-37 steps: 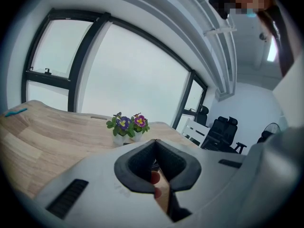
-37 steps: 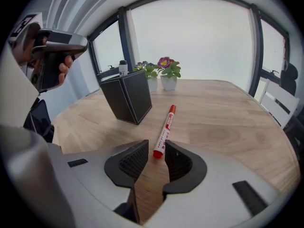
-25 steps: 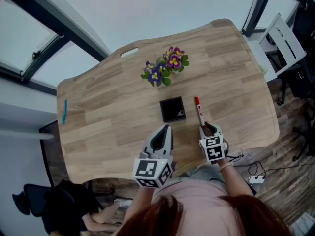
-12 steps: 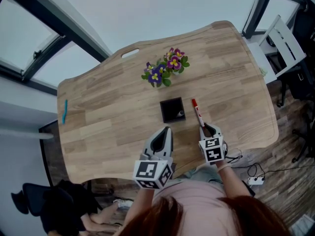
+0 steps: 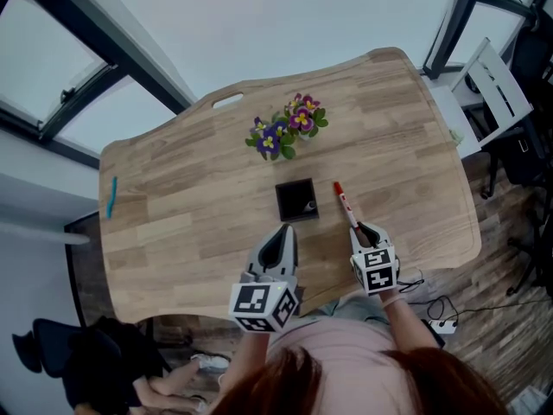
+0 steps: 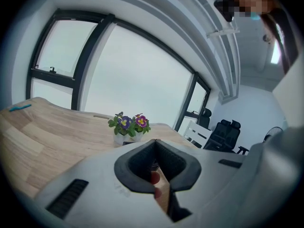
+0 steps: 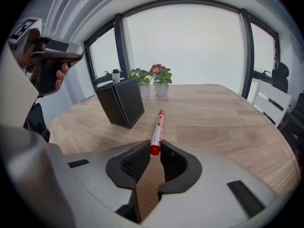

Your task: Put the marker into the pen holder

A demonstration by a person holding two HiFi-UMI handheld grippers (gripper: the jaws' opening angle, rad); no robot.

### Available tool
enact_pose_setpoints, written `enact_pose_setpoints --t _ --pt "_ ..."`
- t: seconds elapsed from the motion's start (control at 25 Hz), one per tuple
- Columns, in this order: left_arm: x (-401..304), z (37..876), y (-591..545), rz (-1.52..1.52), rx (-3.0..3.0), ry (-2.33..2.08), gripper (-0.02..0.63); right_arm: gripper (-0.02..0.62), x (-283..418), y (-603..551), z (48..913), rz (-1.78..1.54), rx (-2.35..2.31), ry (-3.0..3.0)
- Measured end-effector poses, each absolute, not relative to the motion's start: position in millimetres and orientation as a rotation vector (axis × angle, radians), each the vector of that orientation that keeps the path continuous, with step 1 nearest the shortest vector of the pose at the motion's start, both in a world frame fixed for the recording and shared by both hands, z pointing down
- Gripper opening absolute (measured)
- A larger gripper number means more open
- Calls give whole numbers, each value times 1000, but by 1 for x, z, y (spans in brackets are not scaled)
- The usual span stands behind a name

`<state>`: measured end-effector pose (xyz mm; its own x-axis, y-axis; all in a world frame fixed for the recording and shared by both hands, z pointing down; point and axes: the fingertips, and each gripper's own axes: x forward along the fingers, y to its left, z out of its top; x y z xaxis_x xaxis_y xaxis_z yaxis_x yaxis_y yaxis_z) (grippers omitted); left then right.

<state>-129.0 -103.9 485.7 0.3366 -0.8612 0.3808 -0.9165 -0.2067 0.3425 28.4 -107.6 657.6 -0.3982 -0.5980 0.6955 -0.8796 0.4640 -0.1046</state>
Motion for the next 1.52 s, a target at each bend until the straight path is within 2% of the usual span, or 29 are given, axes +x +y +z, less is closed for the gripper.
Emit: enact_pose_setpoints --t 1.52 --pt "-121 467 -80 114 1989 -1816 2 58 41 -127 552 420 1051 -2451"
